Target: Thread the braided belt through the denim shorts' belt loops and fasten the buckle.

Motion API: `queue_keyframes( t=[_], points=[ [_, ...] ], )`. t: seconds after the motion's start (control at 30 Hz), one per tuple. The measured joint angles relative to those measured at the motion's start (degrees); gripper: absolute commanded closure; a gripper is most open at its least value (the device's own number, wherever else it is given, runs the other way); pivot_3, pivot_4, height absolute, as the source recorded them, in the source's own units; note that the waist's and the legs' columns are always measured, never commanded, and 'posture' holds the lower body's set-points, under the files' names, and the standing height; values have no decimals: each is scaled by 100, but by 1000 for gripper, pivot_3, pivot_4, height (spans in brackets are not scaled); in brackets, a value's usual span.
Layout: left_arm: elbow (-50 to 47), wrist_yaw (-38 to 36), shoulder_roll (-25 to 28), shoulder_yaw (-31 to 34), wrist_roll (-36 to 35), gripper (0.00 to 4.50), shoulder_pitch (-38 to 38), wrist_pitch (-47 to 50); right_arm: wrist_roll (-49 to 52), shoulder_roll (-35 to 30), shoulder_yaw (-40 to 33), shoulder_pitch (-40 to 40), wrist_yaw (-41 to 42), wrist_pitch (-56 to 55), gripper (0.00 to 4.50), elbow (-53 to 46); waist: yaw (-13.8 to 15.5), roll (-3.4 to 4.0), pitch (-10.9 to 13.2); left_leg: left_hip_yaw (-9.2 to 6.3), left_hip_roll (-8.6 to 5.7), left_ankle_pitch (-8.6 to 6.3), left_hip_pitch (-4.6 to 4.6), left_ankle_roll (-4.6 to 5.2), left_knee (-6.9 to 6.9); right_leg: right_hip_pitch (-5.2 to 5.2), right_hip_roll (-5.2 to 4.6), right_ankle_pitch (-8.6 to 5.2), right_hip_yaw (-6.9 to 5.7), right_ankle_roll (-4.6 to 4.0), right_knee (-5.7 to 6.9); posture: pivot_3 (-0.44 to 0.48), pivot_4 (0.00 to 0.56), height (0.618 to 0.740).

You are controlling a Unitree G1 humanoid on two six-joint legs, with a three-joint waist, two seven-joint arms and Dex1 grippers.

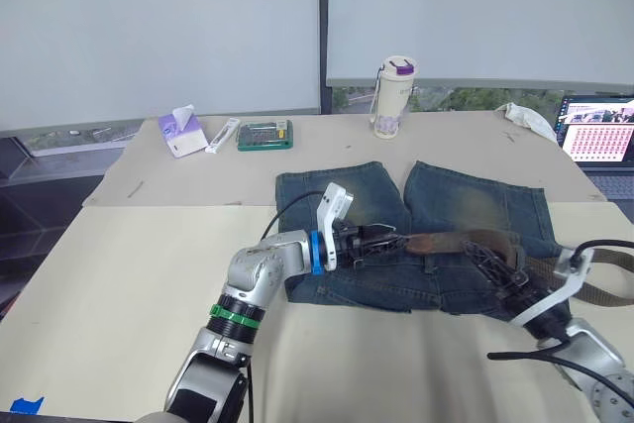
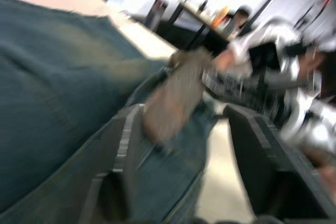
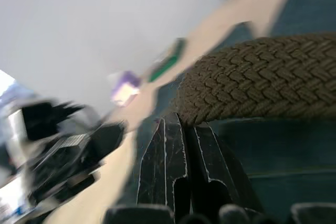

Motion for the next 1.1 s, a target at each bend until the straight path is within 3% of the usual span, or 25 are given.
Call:
queue_keyframes(
  t=[0.07,0.63,1.1],
  points=[
    [-86,-208,137,-70,46,79,112,-139,94,-93,-138,57,-134,49,4500,129,1,0,0,0,1,0,-2,0,-1,0,0,0,0,0,1,0,150,740],
    [-251,-616,403,-409,487,79,248,-754,321,-95,-275,151,-787,237,4500,608,-1,1,0,3,1,0,-6,1,-1,6,0,-2,1,2,1,0,150,740],
    [46,-288,433,-369,637,79,277,-621,242,65,482,-404,-513,386,4500,612,-94,2,0,3,11,0,-2,1,-9,6,10,-2,2,1,3,0,150,740]
  ],
)
